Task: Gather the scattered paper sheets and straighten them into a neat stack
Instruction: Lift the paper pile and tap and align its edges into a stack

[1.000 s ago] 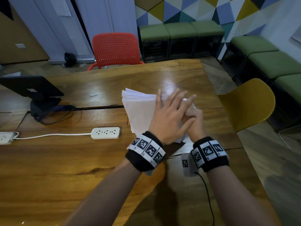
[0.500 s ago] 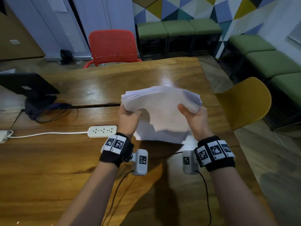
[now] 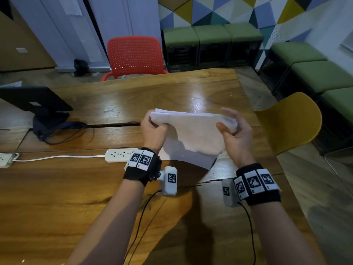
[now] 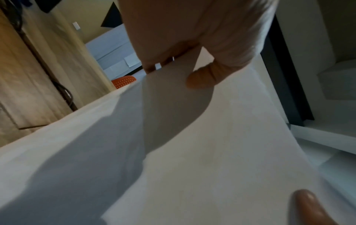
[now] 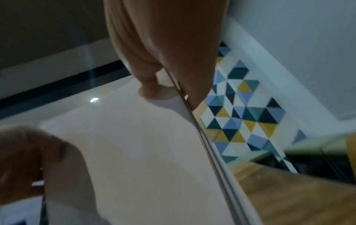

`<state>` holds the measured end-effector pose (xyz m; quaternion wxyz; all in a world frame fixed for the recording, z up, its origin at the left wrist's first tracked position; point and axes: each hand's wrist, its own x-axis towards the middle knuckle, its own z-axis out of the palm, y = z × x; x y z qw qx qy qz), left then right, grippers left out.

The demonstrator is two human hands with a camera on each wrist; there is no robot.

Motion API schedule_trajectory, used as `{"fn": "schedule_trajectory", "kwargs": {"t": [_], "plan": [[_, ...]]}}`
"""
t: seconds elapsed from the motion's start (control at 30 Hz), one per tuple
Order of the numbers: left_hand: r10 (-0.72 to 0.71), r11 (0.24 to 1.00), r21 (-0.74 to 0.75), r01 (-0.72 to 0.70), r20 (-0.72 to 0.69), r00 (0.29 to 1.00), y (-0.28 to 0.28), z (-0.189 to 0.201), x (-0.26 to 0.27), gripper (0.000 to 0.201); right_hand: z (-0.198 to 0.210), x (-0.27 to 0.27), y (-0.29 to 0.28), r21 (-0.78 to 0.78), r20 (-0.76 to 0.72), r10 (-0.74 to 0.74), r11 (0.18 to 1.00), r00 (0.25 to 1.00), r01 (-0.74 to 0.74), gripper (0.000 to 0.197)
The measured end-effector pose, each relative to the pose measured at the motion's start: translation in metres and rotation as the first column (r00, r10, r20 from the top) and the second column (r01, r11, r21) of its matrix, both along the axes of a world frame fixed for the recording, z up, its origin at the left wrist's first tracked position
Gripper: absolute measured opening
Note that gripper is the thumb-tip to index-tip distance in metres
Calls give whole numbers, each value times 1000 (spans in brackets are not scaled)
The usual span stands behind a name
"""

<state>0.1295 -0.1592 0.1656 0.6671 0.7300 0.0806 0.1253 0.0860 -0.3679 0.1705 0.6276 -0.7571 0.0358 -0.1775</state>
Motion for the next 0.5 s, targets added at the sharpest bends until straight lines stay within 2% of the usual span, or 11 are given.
{"fn": "schedule_trajectory", "kwargs": {"t": [0.07, 0.13, 0.17, 0.23, 0.3, 0.37, 0.4, 0.43, 0.47, 0.5], "plan": [[-52, 999, -8, 52, -80, 995, 2, -10, 0, 31, -2, 1, -6, -317, 151, -11, 947, 989, 59, 48], [-104, 994, 5, 107, -190, 976, 3, -20, 0, 25, -5, 3, -9, -553, 226, 44, 828, 973, 91, 56], [-112, 992, 37, 123, -229, 967, 4, -24, 1, 22, -6, 3, -10, -611, 226, 50, 785, 973, 102, 56], [-93, 986, 113, 122, -233, 968, 5, -31, 3, 12, -3, 3, -14, -647, 226, 24, 751, 974, 132, 47], [-71, 983, 156, 94, -147, 987, 5, -34, 4, 13, 2, 2, -21, -682, 211, -23, 713, 977, 164, 30], [-93, 955, 284, 86, 12, 996, 0, -30, 2, 14, 11, 4, -25, -801, 178, -64, 570, 982, 182, 26], [-147, 922, 373, 103, 92, 985, -5, -22, -1, 12, 18, 5, -25, -864, 150, -49, 478, 987, 155, 28], [-225, 885, 447, 134, 157, 962, -10, -14, -4, 10, 24, 7, -24, -902, 111, -8, 419, 994, 104, 32], [-301, 845, 510, 160, 206, 931, -15, -6, -7, 9, 30, 8, -21, -914, 55, 37, 404, 998, 36, 33], [-346, 806, 570, 162, 230, 910, -19, 2, -9, 10, 35, 9, -19, -902, -2, 66, 430, 998, -30, 31]]}}
